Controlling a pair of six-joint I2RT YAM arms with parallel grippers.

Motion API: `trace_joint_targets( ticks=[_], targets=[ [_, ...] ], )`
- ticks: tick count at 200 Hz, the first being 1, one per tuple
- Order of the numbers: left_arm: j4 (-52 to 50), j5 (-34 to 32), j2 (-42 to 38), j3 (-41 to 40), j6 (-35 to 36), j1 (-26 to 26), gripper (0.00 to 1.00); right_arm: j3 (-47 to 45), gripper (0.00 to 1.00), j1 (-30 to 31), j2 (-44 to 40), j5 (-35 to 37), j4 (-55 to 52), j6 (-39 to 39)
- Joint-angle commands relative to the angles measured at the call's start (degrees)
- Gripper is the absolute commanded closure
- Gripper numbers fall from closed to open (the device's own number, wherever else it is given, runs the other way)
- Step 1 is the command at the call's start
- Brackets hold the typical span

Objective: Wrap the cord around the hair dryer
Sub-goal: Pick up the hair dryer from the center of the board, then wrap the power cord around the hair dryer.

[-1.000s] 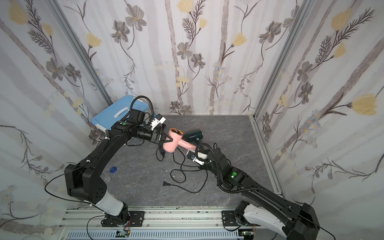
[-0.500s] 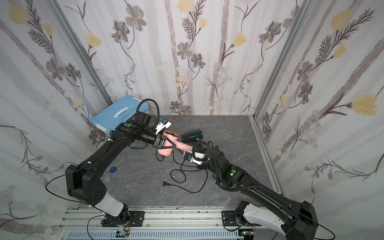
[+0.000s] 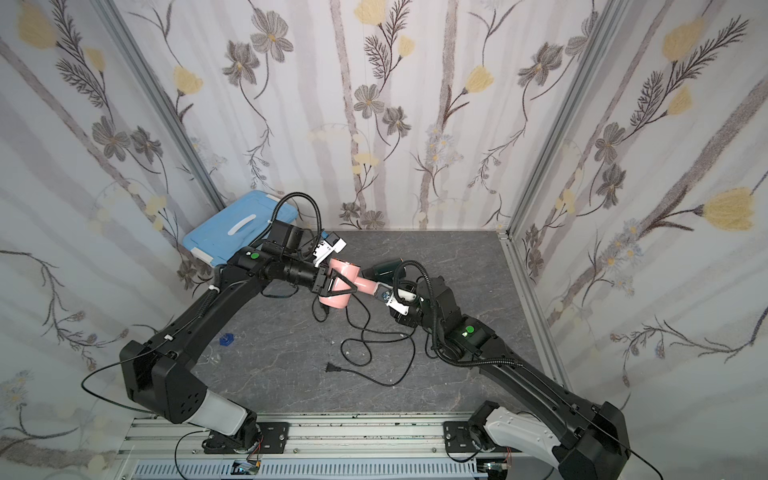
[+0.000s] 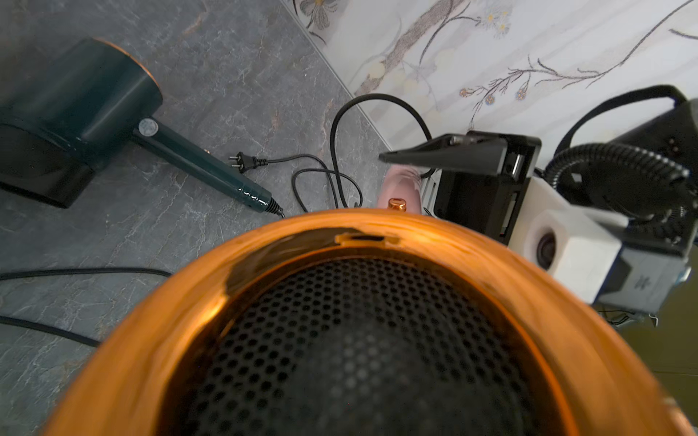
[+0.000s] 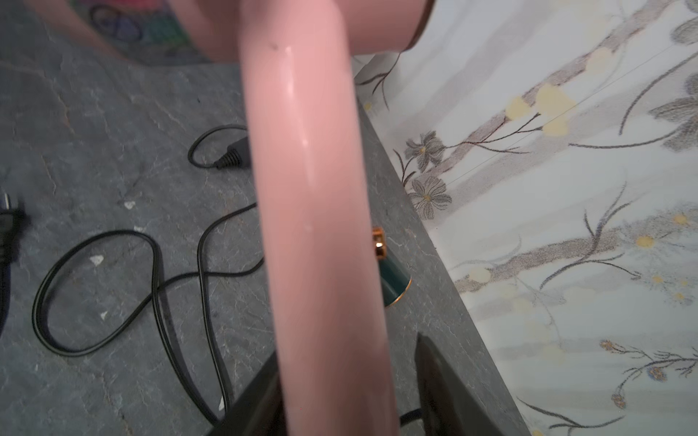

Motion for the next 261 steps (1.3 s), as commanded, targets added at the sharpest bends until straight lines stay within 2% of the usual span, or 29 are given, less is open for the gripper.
trace_joint_targets(
  ticks=[1, 30, 72, 121, 182, 237, 253, 261],
  targets=[
    [5.9, -0.4, -2.6, 1.6, -4.6, 1.3, 1.0, 0.8, 0.24, -3.8, -2.9, -4.5, 5.9, 7.2],
    [5.8, -2.6, -4.3, 5.1, -5.7, 2.1, 1.0, -1.1, 0.08, -9.0, -8.3, -9.0, 5.8, 11.4],
    [5.8, -5.7, -5.6, 8.2, -6.2, 2.8, 1.0, -6.2, 0.0, -13.2, -13.8, -11.2, 5.9, 15.3],
    [8.1, -7.1, -6.8, 9.8, -8.4, 4.1, 1.0, -8.0, 0.0, -13.3, -11.7, -11.6, 7.8, 18.4],
    [9.3, -6.1, -8.1, 10.8, -9.3, 5.6, 1.0, -7.7, 0.02, -13.3, -3.1, -8.9, 9.4, 18.5],
    [10.3, -4.9, -9.0, 10.4, -10.0, 6.4, 1.0, -8.0, 0.14, -13.3, 3.5, -6.5, 14.6, 17.8],
    [10.9, -4.5, -9.2, 10.2, -10.5, 6.6, 1.0, -8.0, 0.18, -13.3, 5.3, -6.9, 16.4, 17.3],
    [11.3, -4.1, -9.3, 10.0, -10.9, 6.8, 1.0, -8.0, 0.24, -13.3, 6.1, -7.2, 17.0, 16.8]
  ],
)
